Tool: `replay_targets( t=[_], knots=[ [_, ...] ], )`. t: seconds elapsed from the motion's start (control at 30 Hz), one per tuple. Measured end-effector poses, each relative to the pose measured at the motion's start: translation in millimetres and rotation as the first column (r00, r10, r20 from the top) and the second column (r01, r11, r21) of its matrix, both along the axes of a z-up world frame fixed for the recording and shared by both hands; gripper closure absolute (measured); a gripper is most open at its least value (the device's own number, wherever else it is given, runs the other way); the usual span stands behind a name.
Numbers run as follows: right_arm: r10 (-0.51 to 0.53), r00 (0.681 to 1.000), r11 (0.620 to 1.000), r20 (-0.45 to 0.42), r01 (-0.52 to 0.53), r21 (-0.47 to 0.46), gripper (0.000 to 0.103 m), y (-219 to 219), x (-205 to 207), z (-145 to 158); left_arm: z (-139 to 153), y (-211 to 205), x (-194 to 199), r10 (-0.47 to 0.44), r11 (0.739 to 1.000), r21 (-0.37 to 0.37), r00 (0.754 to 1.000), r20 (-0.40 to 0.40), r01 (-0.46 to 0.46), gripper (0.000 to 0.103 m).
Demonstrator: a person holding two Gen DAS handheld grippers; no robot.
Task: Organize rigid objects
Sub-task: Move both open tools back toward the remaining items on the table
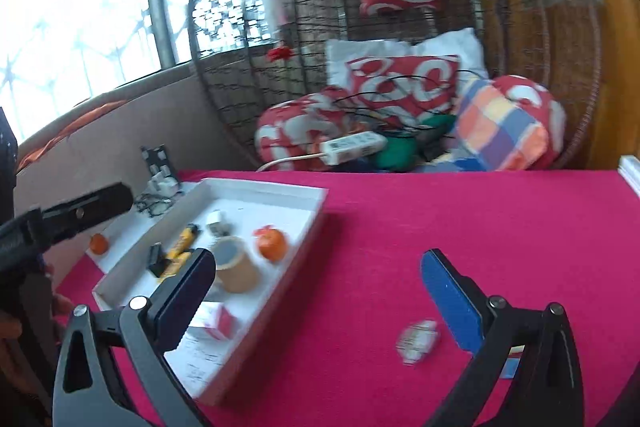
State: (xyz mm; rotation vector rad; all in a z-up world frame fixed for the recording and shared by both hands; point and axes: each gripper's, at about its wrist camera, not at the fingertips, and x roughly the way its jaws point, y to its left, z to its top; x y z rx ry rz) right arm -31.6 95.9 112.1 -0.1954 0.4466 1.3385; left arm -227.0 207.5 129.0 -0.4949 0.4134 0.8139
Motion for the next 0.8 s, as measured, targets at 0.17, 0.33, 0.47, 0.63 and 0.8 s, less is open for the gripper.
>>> replay_targets(
  t=[0.17,0.33,0.47,0.63,0.8],
  knots=[
    [-0.143,0.990,0.989,-0.007,0.144,0.020,0.000,-45,58,-10,-26,-20,74,-0.160,0.987,-0.028,0.981,-0.112,0.158,0.000],
    [-0.204,0.976,0.977,-0.076,0.199,-0.074,0.000,-68,99,-36,-75,-31,132,-0.261,0.964,-0.107,0.941,-0.214,0.243,0.000],
    [-0.200,0.980,0.960,0.004,0.197,-0.197,0.000,-65,101,-57,-104,-37,157,-0.280,0.959,-0.124,0.927,-0.250,0.257,0.000],
    [-0.198,0.977,0.931,0.081,0.213,-0.296,0.000,-52,97,-78,-123,-44,178,-0.291,0.957,-0.119,0.897,-0.334,0.266,0.000],
    [-0.190,0.980,0.928,0.061,0.200,-0.313,0.024,-45,103,-80,-126,-39,186,-0.276,0.961,-0.104,0.893,-0.357,0.256,0.001]
  ],
)
